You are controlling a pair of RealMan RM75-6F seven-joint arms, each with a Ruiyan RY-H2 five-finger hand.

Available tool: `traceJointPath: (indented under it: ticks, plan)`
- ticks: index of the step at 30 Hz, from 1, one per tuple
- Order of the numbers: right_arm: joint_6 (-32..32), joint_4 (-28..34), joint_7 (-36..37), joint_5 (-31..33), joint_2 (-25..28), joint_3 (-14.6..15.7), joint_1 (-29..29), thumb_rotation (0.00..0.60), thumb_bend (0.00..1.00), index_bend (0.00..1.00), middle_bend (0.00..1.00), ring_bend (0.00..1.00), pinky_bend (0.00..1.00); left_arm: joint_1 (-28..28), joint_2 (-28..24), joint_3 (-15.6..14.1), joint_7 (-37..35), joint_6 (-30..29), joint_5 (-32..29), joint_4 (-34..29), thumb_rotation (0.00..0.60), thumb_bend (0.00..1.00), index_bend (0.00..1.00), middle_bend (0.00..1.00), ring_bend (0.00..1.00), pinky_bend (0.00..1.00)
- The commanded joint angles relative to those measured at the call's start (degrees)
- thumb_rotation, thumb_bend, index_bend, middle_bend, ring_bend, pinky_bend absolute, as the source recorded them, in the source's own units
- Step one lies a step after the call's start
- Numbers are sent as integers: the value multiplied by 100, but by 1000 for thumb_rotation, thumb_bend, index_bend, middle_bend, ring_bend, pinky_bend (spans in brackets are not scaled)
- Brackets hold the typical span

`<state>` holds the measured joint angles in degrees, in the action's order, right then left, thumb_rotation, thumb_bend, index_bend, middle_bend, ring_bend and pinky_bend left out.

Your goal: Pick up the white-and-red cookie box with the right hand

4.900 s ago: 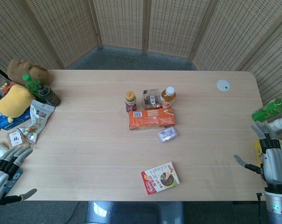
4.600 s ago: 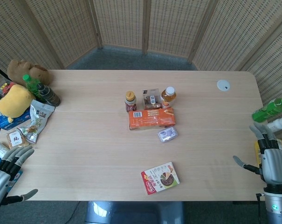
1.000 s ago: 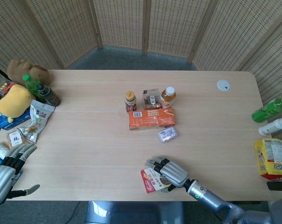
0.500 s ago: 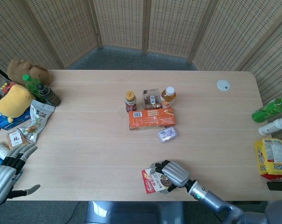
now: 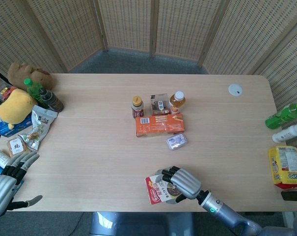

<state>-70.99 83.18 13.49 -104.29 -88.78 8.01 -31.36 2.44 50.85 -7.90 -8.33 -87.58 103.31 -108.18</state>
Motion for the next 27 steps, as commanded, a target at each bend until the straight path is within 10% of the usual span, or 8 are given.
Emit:
traceJointPath:
  ticks: [1, 27]
  plan:
    - [18, 618, -319, 60, 354, -222, -115, 600, 65, 573, 607, 514, 404, 6, 6, 0, 0, 23, -16, 1, 600, 0, 41, 0, 0, 0]
    - [854, 2768, -1519, 1493, 1432, -2030, -1045, 600, 92, 577, 607, 514, 412, 16, 37, -29, 84, 68, 43, -1, 600, 0, 41, 0, 0, 0]
